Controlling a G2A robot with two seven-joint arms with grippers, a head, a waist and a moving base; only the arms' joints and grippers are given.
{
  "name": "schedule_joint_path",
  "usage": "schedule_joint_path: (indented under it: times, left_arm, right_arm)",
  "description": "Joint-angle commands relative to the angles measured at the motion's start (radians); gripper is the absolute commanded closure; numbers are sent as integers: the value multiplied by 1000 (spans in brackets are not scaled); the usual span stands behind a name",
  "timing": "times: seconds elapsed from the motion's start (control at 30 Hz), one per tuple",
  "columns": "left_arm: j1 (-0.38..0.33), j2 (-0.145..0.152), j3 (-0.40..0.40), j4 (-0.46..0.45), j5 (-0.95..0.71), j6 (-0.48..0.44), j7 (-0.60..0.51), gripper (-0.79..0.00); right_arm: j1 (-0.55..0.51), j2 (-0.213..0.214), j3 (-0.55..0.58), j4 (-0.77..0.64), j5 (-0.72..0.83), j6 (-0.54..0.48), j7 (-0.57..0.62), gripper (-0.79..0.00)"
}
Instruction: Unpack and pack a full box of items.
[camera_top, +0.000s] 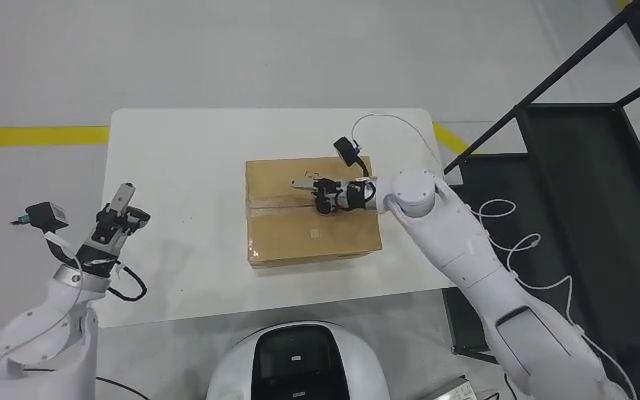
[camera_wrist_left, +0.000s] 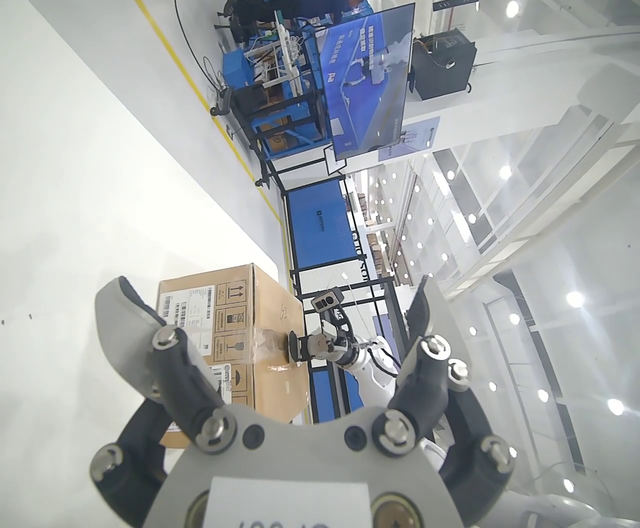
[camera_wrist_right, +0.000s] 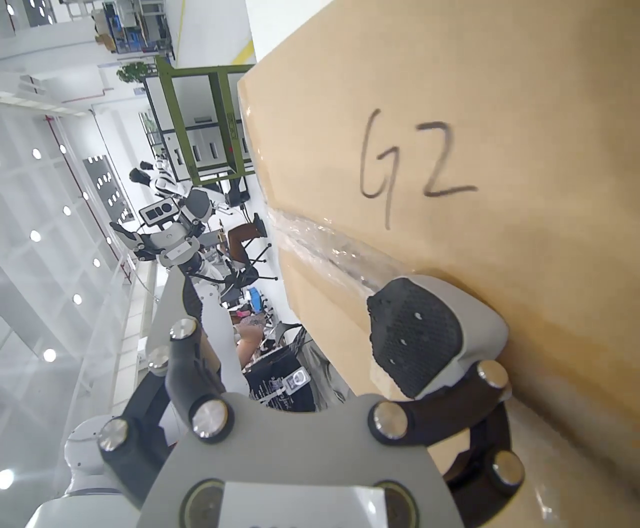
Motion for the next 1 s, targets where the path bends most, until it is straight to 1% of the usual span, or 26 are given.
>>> schedule_joint_path:
  times: [0.0, 0.13, 0.27, 0.43, 0.53, 0.73, 0.83, 0.97]
  left_arm:
    - [-2, 0, 5, 1, 3, 0, 4, -785]
    - [-7, 1, 16, 3, 9, -1, 11, -785]
    - [-13, 1, 29, 7, 13, -3, 17, -785]
    - [-25, 1, 56, 21, 28, 0, 31, -785]
    - [-31, 1, 68, 27, 26, -1, 41, -785]
    - [-38, -4, 91, 37, 1, -3, 93, -785]
    - [-43, -6, 103, 44, -8, -6, 123, -785]
    - [-48, -10, 122, 52, -12, -8, 159, -785]
  right_arm:
    - [-46, 16, 51, -38, -8, 20, -4, -785]
    - [-129, 41, 139, -104, -11, 45, -23, -785]
    - [-225, 67, 252, -148, 1, 60, -55, -785]
    - [-330, 86, 360, -184, 35, 74, -102, -785]
    - [-382, 94, 422, -195, 67, 49, -130, -785]
    - [-505, 105, 561, -241, 151, -75, -191, -785]
    - [-553, 107, 607, -272, 181, -126, -217, -785]
    - [-590, 107, 635, -292, 200, -181, -247, -785]
